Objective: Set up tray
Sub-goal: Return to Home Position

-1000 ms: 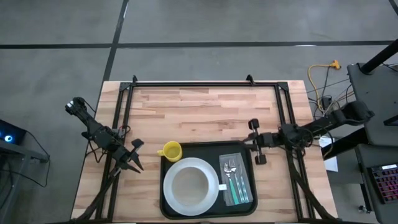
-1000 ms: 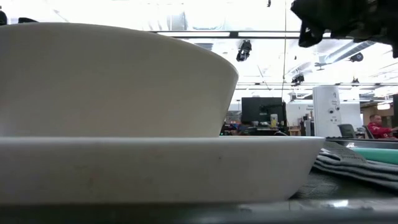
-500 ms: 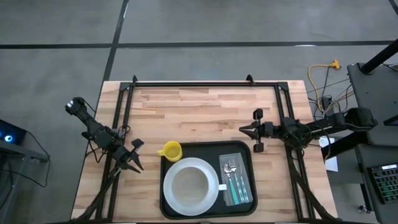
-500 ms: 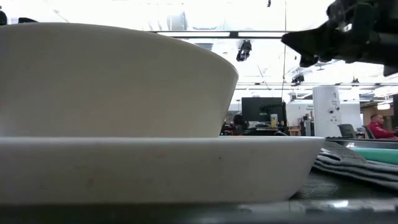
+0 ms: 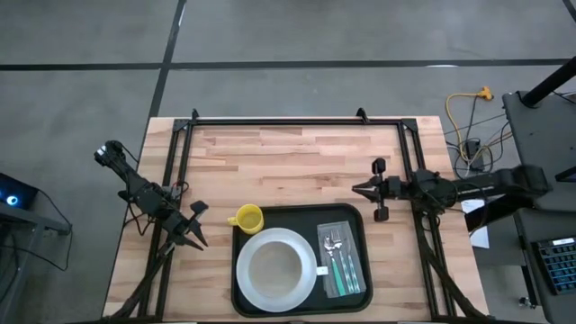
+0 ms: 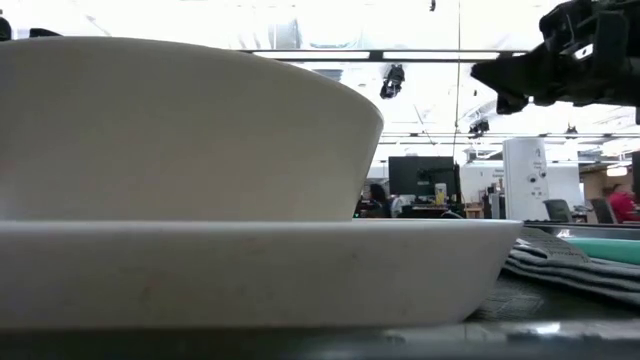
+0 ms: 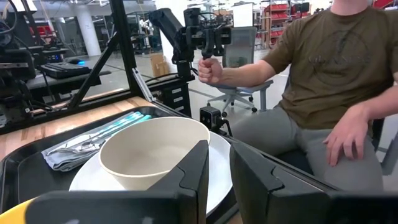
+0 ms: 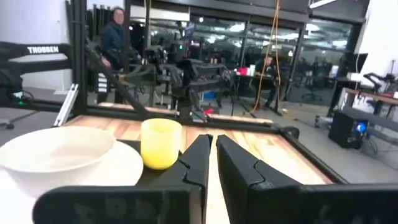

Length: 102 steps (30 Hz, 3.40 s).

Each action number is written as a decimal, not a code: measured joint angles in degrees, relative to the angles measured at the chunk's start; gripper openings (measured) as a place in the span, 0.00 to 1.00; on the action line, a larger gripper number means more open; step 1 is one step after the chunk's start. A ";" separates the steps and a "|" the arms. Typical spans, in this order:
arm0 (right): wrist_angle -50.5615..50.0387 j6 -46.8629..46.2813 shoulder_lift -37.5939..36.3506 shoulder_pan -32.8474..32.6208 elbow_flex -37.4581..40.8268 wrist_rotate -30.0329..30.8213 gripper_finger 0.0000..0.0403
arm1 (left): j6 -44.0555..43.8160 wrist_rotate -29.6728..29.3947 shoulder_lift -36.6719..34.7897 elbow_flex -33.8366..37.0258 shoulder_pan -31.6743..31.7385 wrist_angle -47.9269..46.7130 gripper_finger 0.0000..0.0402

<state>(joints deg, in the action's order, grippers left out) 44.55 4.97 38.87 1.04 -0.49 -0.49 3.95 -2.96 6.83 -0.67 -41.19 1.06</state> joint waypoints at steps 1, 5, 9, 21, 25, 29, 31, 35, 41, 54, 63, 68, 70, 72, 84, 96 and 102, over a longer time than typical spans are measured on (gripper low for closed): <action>-1.72 -0.11 -1.39 0.00 0.00 0.00 0.06 | 0.00 0.00 0.00 0.00 0.00 0.02 0.12; -8.32 -0.34 -7.48 0.00 0.00 0.02 0.06 | 0.00 0.00 0.00 0.00 0.00 0.02 0.12; -15.45 -0.09 -13.05 -0.02 0.00 0.02 0.06 | 0.00 0.00 0.00 0.00 0.00 0.02 0.12; -34.66 0.08 -28.11 -0.02 -0.02 -1.28 0.06 | 0.00 0.00 0.00 0.00 0.00 0.02 0.12; -39.96 0.14 -33.41 -0.02 -0.02 -1.51 0.06 | 0.00 0.00 0.00 0.00 0.00 0.02 0.12; -43.90 -0.05 -38.33 -0.04 -0.05 -1.49 0.06 | 0.00 0.00 0.00 0.00 0.00 0.02 0.12; -43.62 -0.54 -38.88 -0.02 -0.11 -2.53 0.06 | 0.00 0.00 0.00 0.00 0.00 0.02 0.12; -44.24 -0.38 -38.10 -0.04 -0.48 -5.63 0.06 | 0.01 0.01 0.00 0.00 0.00 0.02 0.12; -44.40 0.20 -36.63 -0.02 -0.50 -5.57 0.06 | 0.00 0.00 0.00 0.00 0.02 0.02 0.12; -44.37 -2.27 -35.77 -0.02 -0.50 -5.55 0.06 | 0.00 0.00 0.00 0.00 0.02 0.02 0.12; -44.36 -2.42 -35.73 -0.02 -0.50 -5.54 0.06 | 0.00 0.00 0.00 0.00 0.00 0.02 0.12; -44.36 -2.42 -35.73 -0.02 -0.50 -5.53 0.06 | 0.00 0.00 0.00 0.00 0.00 0.02 0.12; -44.36 -2.42 -35.73 -0.02 -0.50 -5.53 0.06 | 0.00 0.00 0.00 0.00 0.01 0.01 0.12; -44.36 -2.42 -35.73 -0.02 -0.50 -5.53 0.06 | 0.00 0.00 0.00 0.00 0.02 0.00 0.12; -44.34 -2.42 -35.73 -0.02 -0.50 -5.51 0.06 | 0.00 0.00 0.00 0.00 0.01 0.01 0.12; -44.34 -2.40 -35.73 -0.02 -0.50 -5.50 0.06 | 0.00 0.02 0.00 0.00 0.00 0.00 0.12; -44.34 -2.40 -35.73 -0.02 -0.50 -5.49 0.06 | 0.00 0.00 0.00 0.00 0.01 0.02 0.12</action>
<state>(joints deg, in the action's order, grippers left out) 0.21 2.57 3.14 1.02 -0.99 -5.98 3.95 -2.96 6.83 -0.67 -41.18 1.08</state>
